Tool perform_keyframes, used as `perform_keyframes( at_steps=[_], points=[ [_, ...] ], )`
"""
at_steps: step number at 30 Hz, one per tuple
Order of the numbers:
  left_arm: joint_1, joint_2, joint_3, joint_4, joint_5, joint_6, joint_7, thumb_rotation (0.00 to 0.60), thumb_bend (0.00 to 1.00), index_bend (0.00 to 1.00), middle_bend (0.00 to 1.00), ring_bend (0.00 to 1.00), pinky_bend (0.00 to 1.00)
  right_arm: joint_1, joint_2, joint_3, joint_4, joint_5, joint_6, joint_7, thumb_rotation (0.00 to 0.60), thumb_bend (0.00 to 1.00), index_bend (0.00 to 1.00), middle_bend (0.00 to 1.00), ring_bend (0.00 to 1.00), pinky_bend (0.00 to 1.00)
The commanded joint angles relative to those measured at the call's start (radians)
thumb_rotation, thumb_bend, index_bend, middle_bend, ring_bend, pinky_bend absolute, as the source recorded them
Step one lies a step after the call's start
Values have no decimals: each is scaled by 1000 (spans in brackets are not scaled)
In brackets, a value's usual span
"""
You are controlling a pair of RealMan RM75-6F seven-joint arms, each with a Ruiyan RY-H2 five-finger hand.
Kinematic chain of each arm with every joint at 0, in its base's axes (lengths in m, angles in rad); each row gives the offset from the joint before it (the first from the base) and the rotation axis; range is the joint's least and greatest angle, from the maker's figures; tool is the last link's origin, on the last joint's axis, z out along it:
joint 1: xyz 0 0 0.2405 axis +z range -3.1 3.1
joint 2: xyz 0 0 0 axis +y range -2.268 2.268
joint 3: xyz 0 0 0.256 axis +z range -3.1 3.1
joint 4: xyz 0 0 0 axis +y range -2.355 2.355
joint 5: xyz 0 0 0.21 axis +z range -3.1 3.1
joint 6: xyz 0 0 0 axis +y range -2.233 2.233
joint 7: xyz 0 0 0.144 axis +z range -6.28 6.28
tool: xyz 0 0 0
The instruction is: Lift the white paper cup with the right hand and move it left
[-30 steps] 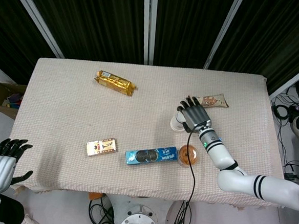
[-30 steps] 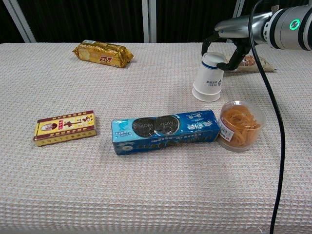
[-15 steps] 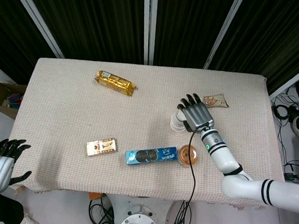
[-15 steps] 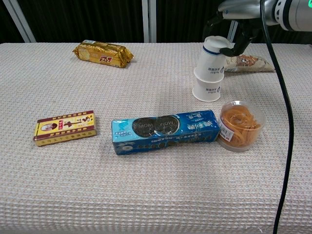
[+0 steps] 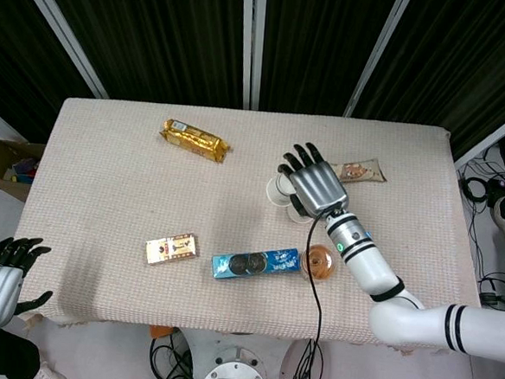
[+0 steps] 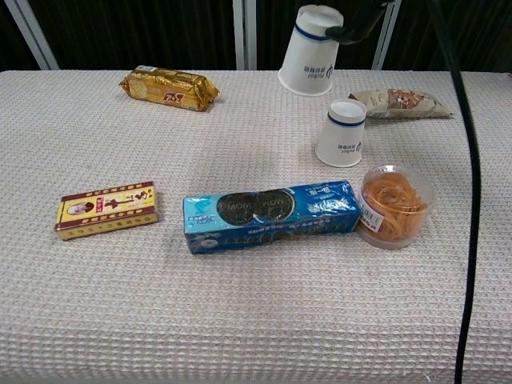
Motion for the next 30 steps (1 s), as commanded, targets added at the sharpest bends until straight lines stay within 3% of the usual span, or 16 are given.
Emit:
perform_keyframes(
  at_steps=[1,11,23,30],
  points=[
    [5,-4,2,6,-8,-2,-7,600,0,279,177,145,134,40,-129,-30,143,36,-61,-1,600,448,300,145,0,0],
    [1,-16,-1,30,-16,-15,-24,600,0,279,177,145,134,18,-248,-75,323,-2,-123,72,600,446,306,142,0,0],
    [4,-25,0,49,-20,-18,-41,600,0,279,177,145,134,13,-284,-91,385,-22,-131,71,600,432,262,125,0,0],
    [5,-27,0,55,-18,-14,-48,600,0,279,177,145,134,2,-281,-95,379,-37,-117,68,600,388,158,101,0,0]
  ],
)
